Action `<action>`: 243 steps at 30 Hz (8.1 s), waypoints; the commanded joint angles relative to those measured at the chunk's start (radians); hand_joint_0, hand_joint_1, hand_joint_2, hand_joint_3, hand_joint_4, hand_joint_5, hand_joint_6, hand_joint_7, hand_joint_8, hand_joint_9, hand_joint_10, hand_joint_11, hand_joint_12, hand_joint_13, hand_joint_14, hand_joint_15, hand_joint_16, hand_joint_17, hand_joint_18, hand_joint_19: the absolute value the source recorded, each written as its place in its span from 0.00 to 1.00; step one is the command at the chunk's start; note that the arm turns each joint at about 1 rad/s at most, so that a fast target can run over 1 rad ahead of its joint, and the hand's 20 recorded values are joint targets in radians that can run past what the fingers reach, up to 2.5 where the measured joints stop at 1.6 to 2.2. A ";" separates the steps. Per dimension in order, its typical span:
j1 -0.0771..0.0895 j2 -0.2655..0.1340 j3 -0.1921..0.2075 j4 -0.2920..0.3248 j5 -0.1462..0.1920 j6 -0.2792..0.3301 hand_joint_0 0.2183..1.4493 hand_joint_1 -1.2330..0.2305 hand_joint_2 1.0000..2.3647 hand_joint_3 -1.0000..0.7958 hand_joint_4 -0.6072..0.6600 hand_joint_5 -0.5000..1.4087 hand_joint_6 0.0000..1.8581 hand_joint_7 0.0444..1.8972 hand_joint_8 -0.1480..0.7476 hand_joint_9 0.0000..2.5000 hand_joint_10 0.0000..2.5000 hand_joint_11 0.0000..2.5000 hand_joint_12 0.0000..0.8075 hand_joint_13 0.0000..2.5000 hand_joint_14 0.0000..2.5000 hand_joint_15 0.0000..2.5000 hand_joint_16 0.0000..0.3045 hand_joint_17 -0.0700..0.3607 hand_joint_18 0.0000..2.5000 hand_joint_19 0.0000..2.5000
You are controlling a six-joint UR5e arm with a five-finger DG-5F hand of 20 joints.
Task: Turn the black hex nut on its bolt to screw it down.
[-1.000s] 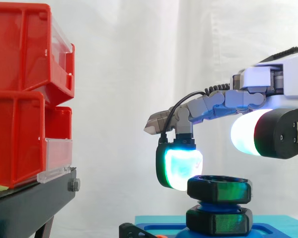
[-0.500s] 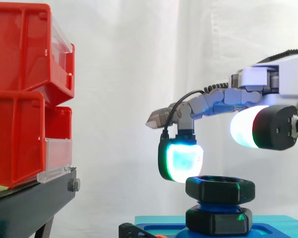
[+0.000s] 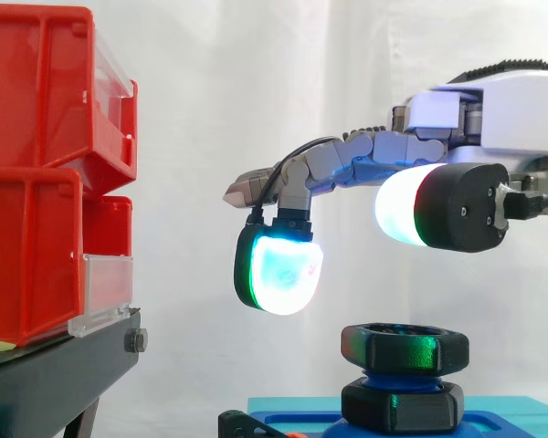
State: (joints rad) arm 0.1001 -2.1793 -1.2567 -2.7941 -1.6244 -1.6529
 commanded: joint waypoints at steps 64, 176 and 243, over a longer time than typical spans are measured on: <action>0.010 -0.017 0.002 -0.051 -0.035 0.022 0.17 0.74 0.00 0.28 0.64 0.19 0.28 0.71 0.43 0.11 0.00 0.00 0.41 0.07 0.00 0.00 0.18 0.45 0.00 0.00; 0.013 -0.076 0.006 0.116 -0.138 0.035 0.18 0.73 0.00 0.28 0.66 0.21 0.29 0.71 0.44 0.17 0.00 0.00 0.40 0.09 0.00 0.00 0.18 0.44 0.01 0.00; -0.069 -0.076 0.006 0.133 -0.222 0.031 0.18 0.79 0.00 0.28 0.64 0.20 0.41 0.59 0.46 0.23 0.00 0.02 0.38 0.11 0.00 0.00 0.17 0.44 0.03 0.00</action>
State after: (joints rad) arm 0.0382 -2.2549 -1.2502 -2.6640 -1.8371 -1.6218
